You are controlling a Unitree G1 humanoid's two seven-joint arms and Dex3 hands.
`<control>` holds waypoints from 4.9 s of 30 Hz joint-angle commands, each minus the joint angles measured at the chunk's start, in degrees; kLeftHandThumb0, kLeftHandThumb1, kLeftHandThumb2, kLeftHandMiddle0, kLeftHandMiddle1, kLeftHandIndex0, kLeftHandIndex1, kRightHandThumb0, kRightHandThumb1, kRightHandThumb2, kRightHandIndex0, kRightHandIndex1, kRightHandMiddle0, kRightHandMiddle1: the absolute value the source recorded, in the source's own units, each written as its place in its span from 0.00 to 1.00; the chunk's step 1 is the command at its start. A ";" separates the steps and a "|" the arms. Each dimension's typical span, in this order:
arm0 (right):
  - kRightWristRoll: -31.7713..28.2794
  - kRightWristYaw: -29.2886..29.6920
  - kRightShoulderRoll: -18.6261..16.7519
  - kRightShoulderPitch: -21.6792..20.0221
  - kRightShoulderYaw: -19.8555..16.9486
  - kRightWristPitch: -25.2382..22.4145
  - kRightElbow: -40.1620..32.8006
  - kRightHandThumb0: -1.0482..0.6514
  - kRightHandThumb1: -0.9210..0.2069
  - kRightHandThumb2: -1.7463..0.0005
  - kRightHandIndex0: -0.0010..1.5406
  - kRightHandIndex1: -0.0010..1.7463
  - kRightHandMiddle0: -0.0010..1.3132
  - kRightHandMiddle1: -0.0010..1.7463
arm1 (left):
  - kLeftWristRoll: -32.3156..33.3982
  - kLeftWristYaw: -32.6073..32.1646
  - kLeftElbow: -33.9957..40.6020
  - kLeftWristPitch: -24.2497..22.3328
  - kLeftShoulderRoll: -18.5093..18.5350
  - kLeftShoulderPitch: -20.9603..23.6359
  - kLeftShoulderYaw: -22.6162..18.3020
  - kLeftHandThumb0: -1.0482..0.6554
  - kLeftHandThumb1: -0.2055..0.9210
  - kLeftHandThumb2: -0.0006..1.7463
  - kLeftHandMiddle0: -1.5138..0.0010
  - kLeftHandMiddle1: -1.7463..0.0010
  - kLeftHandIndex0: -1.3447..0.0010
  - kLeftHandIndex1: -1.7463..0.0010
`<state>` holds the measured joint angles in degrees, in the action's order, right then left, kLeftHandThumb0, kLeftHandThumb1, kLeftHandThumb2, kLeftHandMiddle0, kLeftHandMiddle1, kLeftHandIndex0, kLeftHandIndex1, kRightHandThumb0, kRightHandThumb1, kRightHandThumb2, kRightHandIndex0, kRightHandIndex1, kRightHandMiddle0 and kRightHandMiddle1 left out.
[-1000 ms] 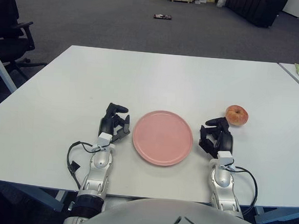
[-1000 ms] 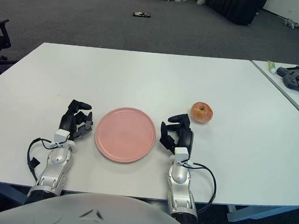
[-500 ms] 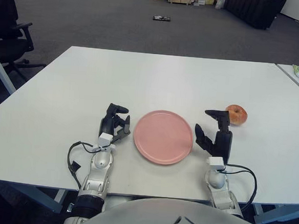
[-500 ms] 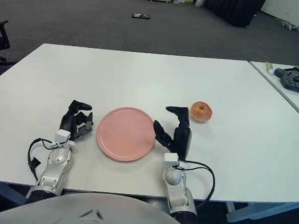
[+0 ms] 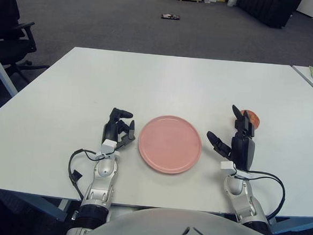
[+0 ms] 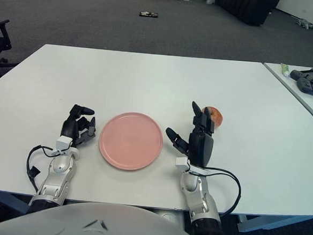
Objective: Put the apple into the plate.
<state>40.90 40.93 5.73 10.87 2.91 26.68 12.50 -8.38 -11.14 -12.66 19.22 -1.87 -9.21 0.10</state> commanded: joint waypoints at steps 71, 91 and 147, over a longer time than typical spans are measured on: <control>-3.28 -22.10 12.25 -33.44 3.47 -44.74 24.43 0.16 0.22 0.73 0.00 0.00 0.00 0.10 | -0.20 -0.02 -1.68 0.62 0.56 0.15 -0.18 0.38 0.72 0.55 0.47 0.00 0.71 0.00; -9.57 -26.18 10.70 -44.62 5.83 -47.27 48.76 0.20 0.26 0.64 0.00 0.00 0.00 0.22 | 0.00 0.16 -1.29 0.80 0.55 -0.32 -0.26 0.38 0.72 0.55 0.47 0.00 0.71 0.00; -17.57 6.92 8.50 -39.58 0.66 -27.78 48.16 0.62 0.78 0.09 0.56 0.92 0.46 1.00 | -0.22 -0.10 -0.66 0.09 0.39 -0.64 -0.39 0.38 0.71 0.56 0.46 0.00 0.70 0.00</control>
<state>23.76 46.11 14.76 -29.81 3.72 -2.48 60.71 -8.91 -11.47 -13.00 20.63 -1.66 -9.40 -0.09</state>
